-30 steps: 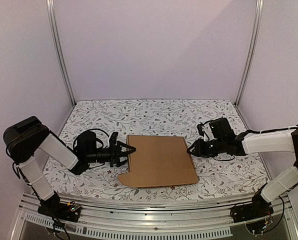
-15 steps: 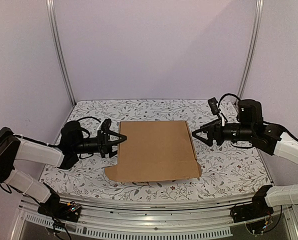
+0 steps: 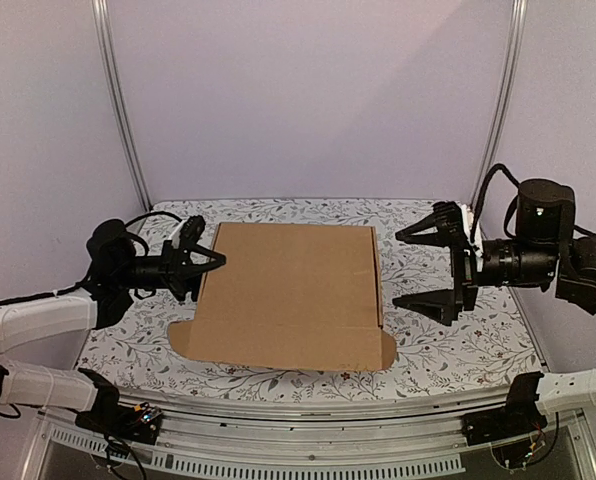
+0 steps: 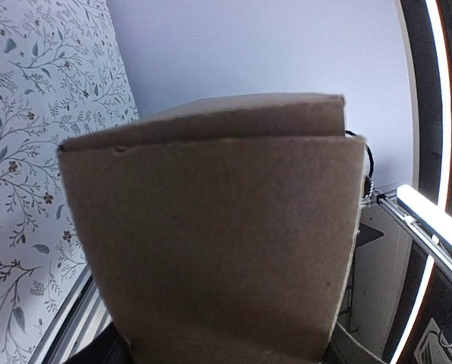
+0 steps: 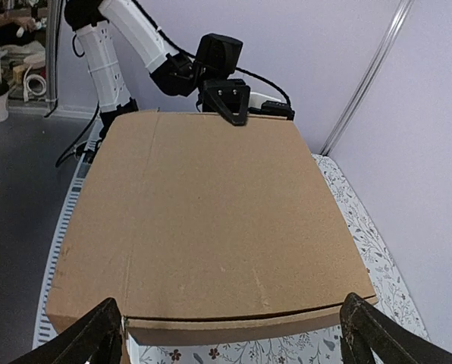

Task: Fold the paper box

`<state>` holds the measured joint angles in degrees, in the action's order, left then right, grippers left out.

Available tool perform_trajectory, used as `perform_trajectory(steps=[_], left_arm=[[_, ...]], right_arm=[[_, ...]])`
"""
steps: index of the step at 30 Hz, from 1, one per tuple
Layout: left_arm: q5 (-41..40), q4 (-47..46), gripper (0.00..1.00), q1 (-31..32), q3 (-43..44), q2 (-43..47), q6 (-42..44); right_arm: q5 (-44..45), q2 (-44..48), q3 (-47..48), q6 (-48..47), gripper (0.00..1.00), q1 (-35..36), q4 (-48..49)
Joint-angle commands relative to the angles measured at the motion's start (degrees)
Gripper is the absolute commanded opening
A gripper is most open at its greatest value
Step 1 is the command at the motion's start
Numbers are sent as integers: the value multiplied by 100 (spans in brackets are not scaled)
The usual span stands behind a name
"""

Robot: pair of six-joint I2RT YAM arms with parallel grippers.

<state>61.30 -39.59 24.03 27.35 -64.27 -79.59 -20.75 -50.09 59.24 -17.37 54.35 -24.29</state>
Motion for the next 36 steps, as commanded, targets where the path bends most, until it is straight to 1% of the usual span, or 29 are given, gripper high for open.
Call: perform_trajectory(steps=[1, 3, 7, 10, 11, 13, 15, 18, 23, 29, 36], left_arm=[[752, 429, 0, -204, 129, 182, -154], [855, 557, 0, -257, 109, 279, -126], [1066, 1193, 0, -292, 206, 406, 339], [1132, 1683, 0, -343, 301, 492, 746], [1165, 1714, 0, -360, 298, 490, 785], [1207, 1718, 0, -372, 269, 473, 788], [1281, 1702, 0, -371, 225, 458, 822], [1426, 1701, 0, -378, 183, 458, 872], [1492, 1692, 0, -376, 172, 482, 919], [1594, 1544, 0, -378, 197, 590, 815], [1687, 1602, 0, -381, 291, 801, 779]], right_arm=[[1683, 119, -255, -2240, 99, 823, -431], [2479, 224, -479, -2734, 99, 1257, -122], [3869, 420, -1172, -3928, 99, 2107, 689], [5059, 393, -1711, -5234, 99, 2748, 1417], [5286, 381, -1859, -5758, 99, 2896, 1663], [5681, 370, -2240, -6380, 99, 3176, 2450], [5788, 360, -2435, -6882, 99, 3345, 2878], [5864, 301, -2657, -7322, 99, 3479, 3422], [5942, -52, -2665, -7536, 99, 3635, 3929], [5980, -288, -2561, -7593, 99, 3749, 4023], [6193, -165, -2552, -7555, 99, 3995, 3456]])
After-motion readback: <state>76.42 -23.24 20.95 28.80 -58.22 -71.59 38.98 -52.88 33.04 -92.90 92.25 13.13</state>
